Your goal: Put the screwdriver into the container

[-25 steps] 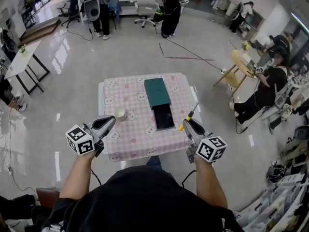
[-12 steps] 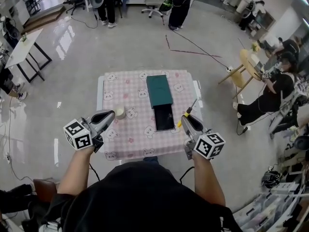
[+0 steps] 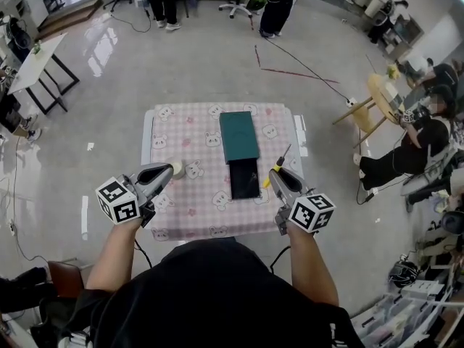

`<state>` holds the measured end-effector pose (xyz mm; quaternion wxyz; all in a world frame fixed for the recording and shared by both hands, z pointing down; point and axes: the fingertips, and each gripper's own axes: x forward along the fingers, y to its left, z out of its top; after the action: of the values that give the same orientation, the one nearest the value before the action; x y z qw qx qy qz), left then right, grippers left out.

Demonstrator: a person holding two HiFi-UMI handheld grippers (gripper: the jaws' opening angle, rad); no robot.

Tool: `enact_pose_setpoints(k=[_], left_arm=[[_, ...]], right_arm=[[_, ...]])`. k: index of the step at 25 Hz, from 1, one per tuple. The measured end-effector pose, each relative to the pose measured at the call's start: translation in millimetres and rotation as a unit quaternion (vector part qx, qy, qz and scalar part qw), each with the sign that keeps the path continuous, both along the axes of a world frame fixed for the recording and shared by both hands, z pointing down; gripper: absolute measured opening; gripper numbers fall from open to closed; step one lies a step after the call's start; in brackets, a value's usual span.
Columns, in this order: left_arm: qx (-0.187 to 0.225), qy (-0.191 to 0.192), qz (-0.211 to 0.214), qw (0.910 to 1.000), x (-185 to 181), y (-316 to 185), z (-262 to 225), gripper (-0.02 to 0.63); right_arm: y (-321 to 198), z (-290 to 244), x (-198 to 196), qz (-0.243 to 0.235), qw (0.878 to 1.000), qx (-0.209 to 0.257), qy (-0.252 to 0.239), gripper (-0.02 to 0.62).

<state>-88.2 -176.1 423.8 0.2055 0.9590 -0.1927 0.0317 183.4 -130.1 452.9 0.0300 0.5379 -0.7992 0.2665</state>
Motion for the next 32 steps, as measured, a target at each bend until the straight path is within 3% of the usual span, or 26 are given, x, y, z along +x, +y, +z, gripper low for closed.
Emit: enact_pose_setpoints(k=[21, 32], left_arm=[[-0.051, -0.018, -0.02, 0.9983, 11, -48, 50, 0.002], [-0.068, -0.025, 0.004, 0.9974, 23, -45, 70, 0.001]], right_arm=[[-56, 103, 1, -0.038, 0.994, -0.106, -0.007, 0.109], [-61, 142, -9, -0.061, 0.987, -0.147, -0.007, 0.109]])
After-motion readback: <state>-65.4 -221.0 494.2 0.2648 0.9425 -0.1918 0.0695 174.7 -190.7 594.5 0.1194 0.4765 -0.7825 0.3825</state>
